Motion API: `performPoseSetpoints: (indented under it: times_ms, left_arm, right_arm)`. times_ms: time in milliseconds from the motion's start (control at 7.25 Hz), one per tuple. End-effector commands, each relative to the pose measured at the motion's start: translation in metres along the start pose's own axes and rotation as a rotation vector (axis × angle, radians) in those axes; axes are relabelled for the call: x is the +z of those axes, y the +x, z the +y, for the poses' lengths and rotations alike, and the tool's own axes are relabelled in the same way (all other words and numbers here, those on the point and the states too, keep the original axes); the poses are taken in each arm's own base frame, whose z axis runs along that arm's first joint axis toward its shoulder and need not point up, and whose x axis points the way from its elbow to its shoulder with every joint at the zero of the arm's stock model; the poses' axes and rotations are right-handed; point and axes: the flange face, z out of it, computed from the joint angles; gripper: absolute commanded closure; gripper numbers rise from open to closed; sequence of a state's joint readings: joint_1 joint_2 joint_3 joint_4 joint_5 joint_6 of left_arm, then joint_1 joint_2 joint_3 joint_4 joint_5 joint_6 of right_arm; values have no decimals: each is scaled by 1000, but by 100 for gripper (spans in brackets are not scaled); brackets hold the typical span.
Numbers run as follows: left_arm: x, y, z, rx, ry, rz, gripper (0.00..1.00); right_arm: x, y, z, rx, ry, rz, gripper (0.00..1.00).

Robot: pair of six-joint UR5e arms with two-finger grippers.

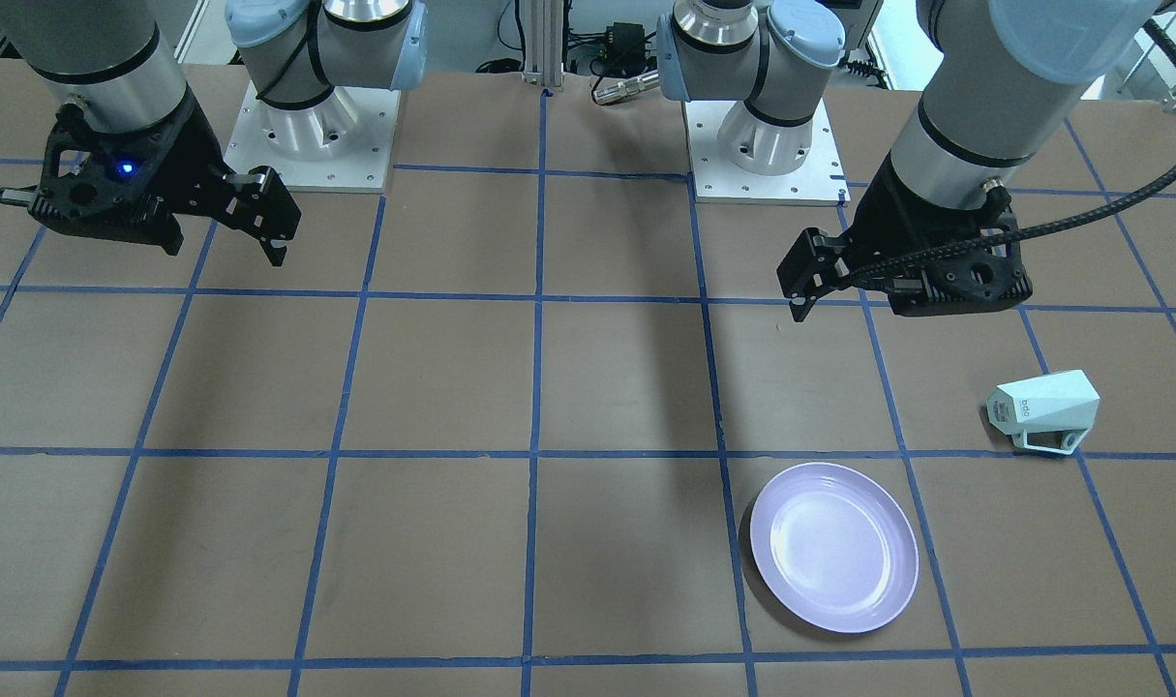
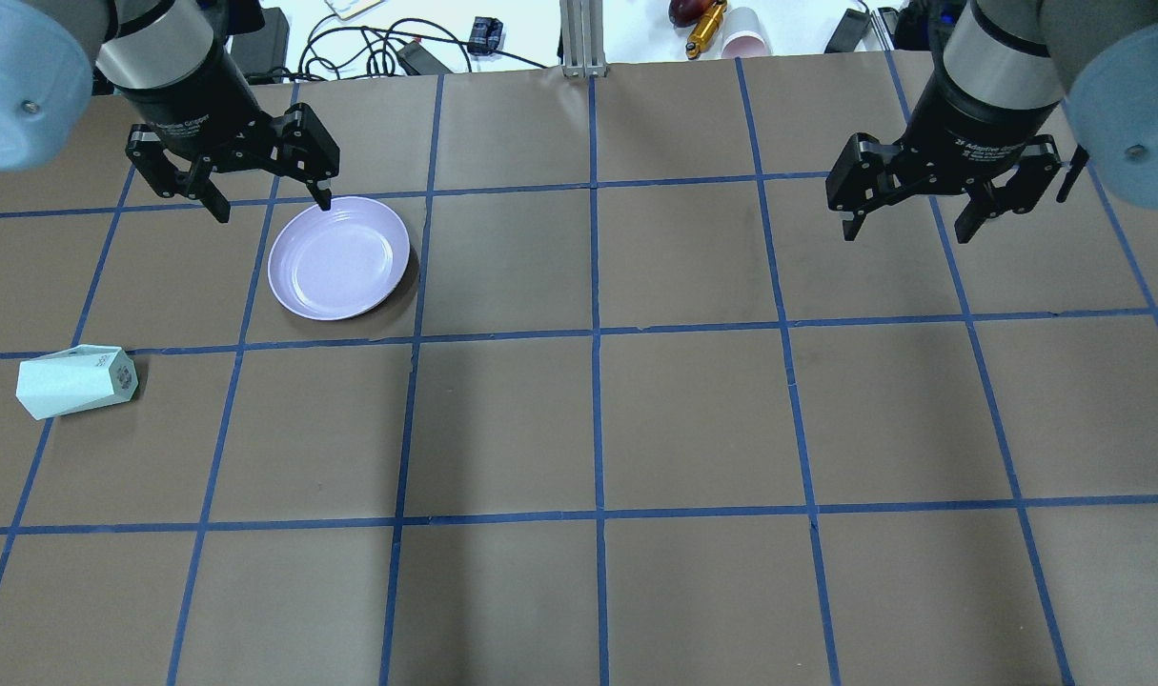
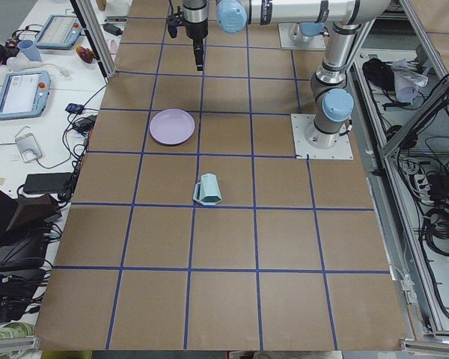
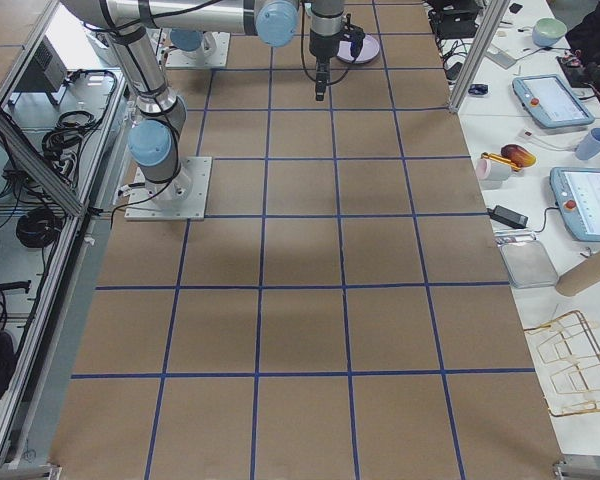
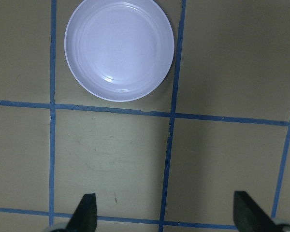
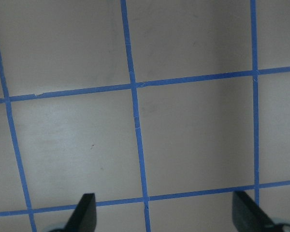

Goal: Flip cup and place on plate

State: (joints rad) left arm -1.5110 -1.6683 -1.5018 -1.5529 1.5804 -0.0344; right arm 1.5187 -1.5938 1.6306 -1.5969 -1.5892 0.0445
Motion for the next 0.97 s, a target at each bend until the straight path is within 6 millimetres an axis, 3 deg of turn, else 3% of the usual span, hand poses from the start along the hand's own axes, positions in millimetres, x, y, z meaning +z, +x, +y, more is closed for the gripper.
performPoseSetpoints:
  times_ms: [0, 828]
  left_arm:
    - [-2, 1, 3, 4, 1, -1, 0]
    - [-9, -1, 13, 4, -3, -10, 0]
  right_arm:
    - [0, 0, 0, 0, 0, 0, 0]
    - [0, 0, 0, 0, 0, 0, 0]
